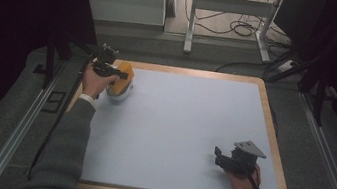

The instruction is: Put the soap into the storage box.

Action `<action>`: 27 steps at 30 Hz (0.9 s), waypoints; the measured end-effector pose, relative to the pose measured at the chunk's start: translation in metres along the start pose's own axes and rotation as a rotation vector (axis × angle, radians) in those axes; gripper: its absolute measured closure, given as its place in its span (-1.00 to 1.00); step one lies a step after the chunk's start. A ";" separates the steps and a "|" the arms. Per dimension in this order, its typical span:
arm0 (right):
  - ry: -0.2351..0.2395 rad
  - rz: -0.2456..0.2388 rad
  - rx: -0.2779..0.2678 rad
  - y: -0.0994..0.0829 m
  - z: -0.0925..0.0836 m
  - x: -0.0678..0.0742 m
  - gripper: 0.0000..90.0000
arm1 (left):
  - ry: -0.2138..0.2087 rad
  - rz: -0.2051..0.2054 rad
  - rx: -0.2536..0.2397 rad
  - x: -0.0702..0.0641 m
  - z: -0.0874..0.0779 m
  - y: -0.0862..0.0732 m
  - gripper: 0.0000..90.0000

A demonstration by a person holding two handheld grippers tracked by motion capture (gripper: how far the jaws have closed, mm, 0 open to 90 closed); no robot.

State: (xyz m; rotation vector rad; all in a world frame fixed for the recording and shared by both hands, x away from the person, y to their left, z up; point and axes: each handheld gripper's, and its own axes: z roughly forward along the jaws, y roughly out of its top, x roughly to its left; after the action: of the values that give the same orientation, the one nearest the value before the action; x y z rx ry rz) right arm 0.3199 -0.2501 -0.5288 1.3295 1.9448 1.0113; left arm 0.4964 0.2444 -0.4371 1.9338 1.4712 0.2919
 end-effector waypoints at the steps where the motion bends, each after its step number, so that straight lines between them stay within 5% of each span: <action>1: 0.000 -0.001 0.001 0.000 0.000 0.000 -0.77 | 0.005 -0.008 -0.003 0.002 0.000 0.000 0.36; 7: 0.001 -0.001 -0.002 0.000 0.000 0.000 -0.77 | 0.039 -0.021 0.000 0.009 0.001 0.002 0.36; 27: 0.004 -0.003 -0.005 0.000 0.000 0.000 -0.77 | 0.042 -0.085 0.016 0.023 0.029 -0.004 0.36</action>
State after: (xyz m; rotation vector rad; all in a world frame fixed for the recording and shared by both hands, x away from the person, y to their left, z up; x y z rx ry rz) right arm 0.3194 -0.2502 -0.5288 1.3225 1.9456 1.0172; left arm 0.5168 0.2550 -0.4663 1.8828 1.5829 0.2851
